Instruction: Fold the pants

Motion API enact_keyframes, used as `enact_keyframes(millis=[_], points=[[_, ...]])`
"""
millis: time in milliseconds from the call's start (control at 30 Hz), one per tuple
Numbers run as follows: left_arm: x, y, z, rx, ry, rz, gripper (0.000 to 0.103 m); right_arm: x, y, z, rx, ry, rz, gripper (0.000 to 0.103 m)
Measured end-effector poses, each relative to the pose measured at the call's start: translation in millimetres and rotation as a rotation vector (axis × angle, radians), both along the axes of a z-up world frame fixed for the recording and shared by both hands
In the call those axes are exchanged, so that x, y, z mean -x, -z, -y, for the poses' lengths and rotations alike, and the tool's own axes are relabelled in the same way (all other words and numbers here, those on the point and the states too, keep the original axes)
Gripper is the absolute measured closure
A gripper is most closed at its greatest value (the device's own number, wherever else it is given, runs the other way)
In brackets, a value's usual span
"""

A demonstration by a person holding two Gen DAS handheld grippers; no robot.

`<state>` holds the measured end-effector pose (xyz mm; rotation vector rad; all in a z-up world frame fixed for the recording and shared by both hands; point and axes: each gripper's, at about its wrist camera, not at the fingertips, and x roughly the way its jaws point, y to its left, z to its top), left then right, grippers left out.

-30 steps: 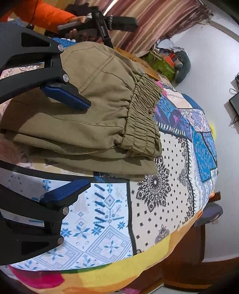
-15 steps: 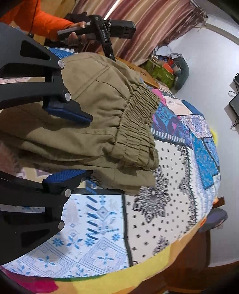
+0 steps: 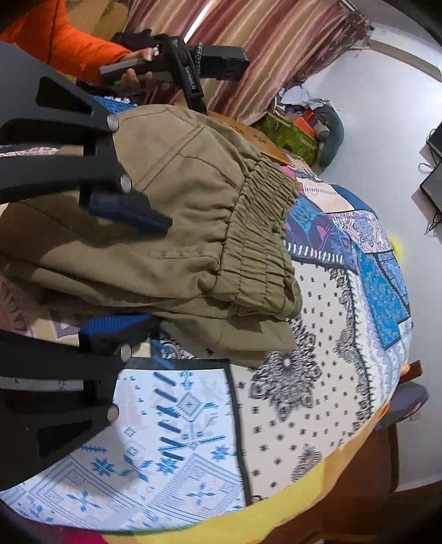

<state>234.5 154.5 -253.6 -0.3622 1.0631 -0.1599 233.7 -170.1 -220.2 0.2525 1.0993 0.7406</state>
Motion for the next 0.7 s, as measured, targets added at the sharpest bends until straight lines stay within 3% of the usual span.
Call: enact_keyframes(millis=[200,700], points=[[8,-27,29,-0.23,0.032,0.076,0.101,2,-20,-6,0.069,-0.032,0.092,0.089],[20,-113,39,-0.368,0.004,0.254,0.101,-4,-89,-28,0.093,-0.076,0.308,0.094]])
